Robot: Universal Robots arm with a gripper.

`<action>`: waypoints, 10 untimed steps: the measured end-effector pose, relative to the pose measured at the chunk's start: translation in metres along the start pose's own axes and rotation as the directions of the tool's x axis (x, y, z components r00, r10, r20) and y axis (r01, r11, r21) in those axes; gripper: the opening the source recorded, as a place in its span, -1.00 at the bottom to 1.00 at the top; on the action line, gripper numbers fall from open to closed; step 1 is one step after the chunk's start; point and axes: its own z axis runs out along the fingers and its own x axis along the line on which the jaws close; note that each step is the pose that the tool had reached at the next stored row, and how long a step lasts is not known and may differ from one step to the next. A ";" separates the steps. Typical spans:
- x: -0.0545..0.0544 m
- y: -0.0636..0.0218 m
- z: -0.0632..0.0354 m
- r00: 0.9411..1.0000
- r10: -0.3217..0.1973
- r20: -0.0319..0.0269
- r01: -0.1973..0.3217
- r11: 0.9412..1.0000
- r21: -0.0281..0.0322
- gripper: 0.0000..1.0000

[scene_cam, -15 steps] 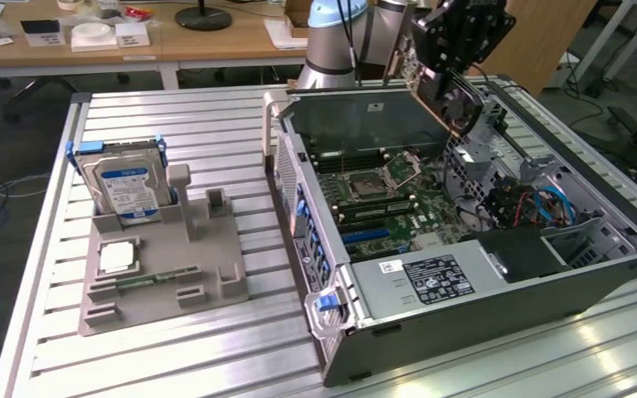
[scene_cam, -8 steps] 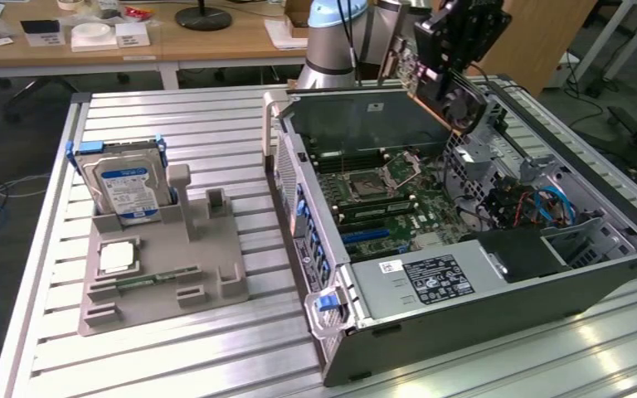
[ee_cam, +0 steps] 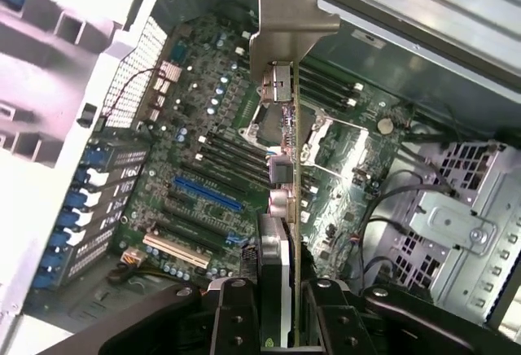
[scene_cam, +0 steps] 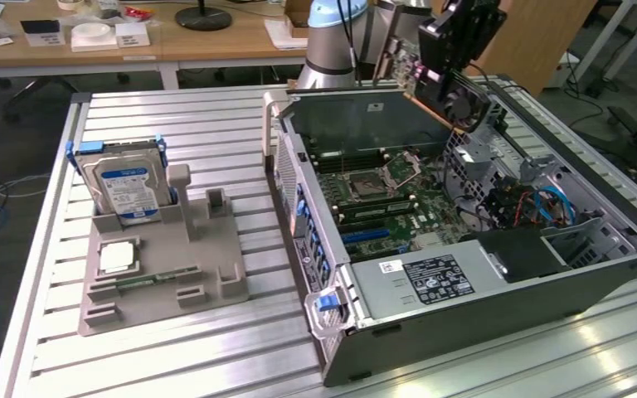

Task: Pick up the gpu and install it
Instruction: 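Insert the gpu into the slot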

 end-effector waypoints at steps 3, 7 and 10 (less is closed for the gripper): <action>0.000 0.0000 0.0000 0.999 -0.041 -0.001 0.041 0.999 0.000 -0.44; 0.000 0.0000 0.0001 0.995 -0.096 -0.001 0.096 0.995 -0.001 -0.44; 0.000 0.0000 0.0002 0.990 -0.138 -0.002 0.138 0.990 -0.001 -0.44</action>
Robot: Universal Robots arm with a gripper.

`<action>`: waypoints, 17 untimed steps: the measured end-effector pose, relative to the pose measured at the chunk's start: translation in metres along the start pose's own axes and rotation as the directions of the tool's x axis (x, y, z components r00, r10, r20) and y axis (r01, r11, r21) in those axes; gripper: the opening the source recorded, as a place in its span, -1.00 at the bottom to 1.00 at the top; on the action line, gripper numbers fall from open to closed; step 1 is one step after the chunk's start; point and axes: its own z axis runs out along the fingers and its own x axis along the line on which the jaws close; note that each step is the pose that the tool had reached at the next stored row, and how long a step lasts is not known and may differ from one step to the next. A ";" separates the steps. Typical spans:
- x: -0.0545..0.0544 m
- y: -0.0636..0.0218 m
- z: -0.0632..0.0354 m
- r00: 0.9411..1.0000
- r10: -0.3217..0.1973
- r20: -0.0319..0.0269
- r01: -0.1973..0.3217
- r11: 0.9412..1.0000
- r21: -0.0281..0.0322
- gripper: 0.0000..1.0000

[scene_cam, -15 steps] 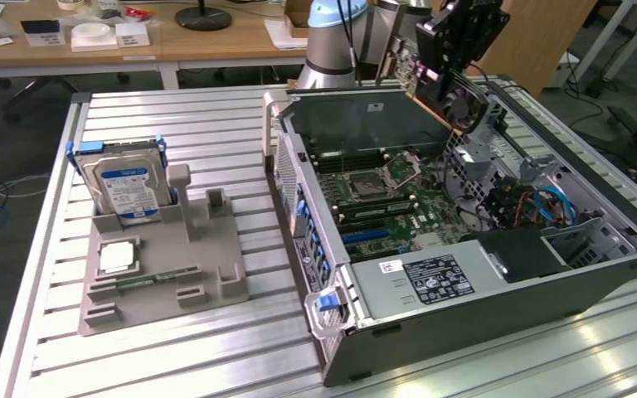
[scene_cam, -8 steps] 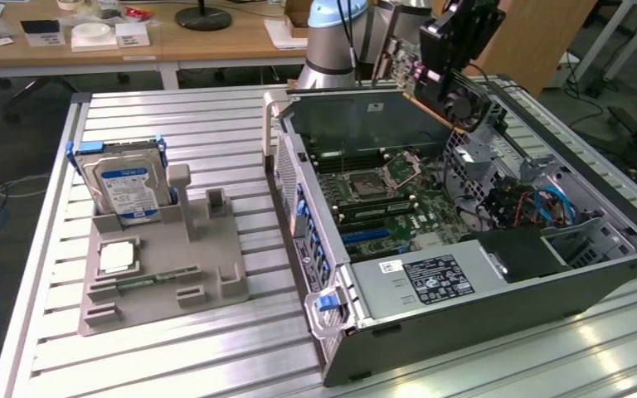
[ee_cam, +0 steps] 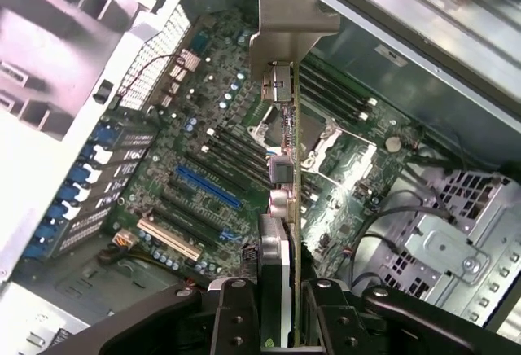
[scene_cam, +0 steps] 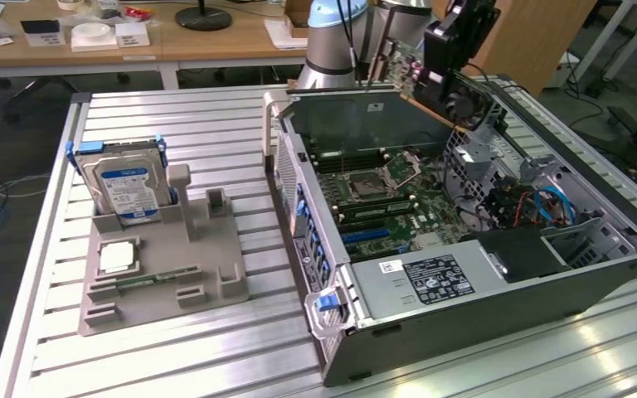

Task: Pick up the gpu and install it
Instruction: 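Insert the gpu into the slot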

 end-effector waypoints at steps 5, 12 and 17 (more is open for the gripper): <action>0.000 0.0000 0.0002 0.997 -0.072 -0.001 0.072 0.997 -0.001 -0.44; 0.000 0.0000 0.0004 0.985 -0.172 -0.002 0.172 0.985 -0.002 -0.44; 0.000 0.0000 0.0006 0.970 -0.244 -0.003 0.244 0.970 -0.003 -0.44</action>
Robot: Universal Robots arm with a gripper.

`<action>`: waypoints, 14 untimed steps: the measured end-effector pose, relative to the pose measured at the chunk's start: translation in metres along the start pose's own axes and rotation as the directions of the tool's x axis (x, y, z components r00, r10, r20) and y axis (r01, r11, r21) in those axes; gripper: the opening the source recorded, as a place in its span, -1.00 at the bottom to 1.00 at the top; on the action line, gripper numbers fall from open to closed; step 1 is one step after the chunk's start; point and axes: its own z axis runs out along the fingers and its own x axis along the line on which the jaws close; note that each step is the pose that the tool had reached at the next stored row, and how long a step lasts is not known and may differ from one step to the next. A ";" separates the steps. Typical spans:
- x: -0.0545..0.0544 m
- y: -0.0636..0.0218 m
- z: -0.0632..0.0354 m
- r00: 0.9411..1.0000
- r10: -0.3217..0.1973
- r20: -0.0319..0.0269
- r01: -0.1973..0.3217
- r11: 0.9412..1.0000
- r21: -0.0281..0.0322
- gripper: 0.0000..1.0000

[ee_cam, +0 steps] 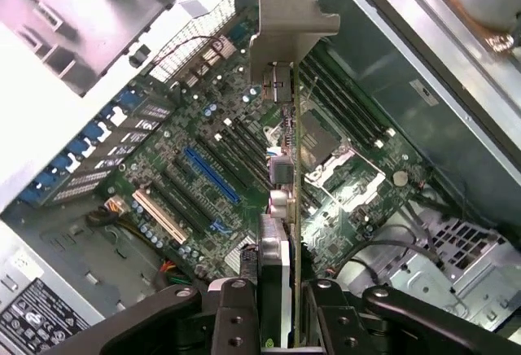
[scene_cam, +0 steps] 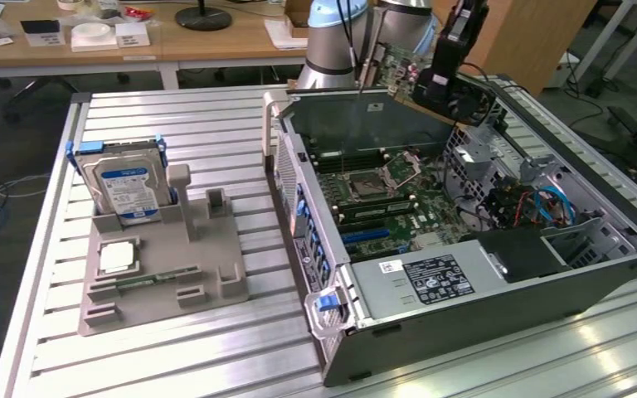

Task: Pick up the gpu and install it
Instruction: 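Insert the gpu into the slot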

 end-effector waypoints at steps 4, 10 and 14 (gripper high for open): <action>0.000 0.0000 0.0001 0.998 -0.060 -0.001 0.060 0.998 -0.001 -0.44; 0.000 0.0000 0.0004 0.989 -0.149 -0.002 0.149 0.989 -0.002 -0.44; 0.000 0.0000 0.0005 0.978 -0.208 -0.002 0.208 0.978 -0.002 -0.44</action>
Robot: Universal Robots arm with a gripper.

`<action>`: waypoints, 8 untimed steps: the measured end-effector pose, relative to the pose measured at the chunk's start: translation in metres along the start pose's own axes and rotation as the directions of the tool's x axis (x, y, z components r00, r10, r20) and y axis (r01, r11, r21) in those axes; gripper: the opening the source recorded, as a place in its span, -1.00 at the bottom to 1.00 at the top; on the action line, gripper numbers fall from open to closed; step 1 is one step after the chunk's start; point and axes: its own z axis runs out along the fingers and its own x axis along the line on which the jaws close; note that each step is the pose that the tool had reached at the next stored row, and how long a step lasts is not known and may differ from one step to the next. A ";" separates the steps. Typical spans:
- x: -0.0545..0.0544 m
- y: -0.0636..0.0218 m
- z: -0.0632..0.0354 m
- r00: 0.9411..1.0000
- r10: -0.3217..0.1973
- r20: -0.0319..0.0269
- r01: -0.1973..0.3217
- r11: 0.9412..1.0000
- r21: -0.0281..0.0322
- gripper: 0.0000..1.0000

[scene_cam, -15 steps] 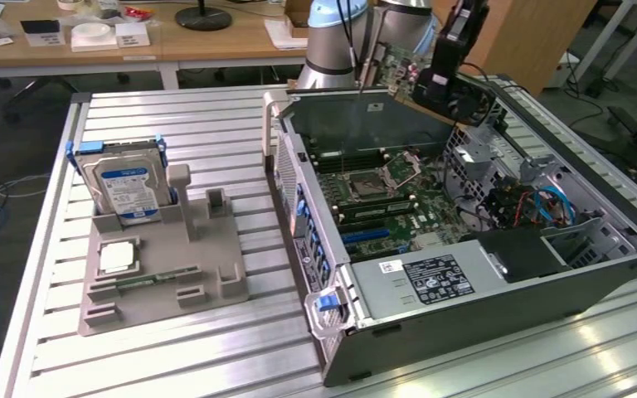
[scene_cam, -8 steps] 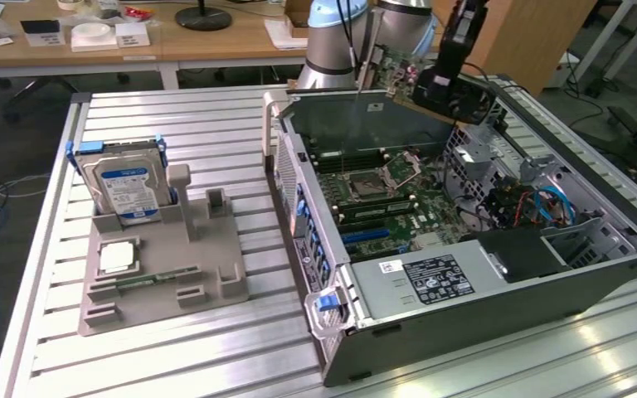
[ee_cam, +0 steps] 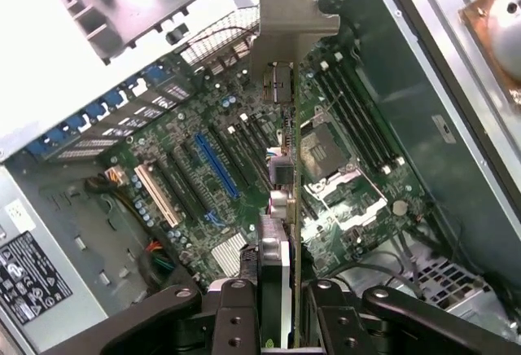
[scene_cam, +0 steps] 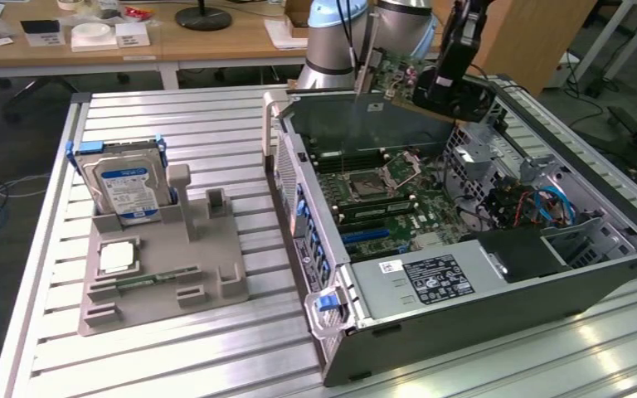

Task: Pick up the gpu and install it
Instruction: 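Insert the gpu into the slot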

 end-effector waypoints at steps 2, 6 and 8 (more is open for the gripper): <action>0.000 0.0000 0.0001 1.000 -0.031 0.000 0.031 1.000 0.000 -0.44; 0.000 0.0000 0.0003 0.996 -0.092 -0.001 0.092 0.996 -0.001 -0.44; 0.000 0.0000 0.0004 0.992 -0.123 -0.001 0.123 0.992 -0.001 -0.44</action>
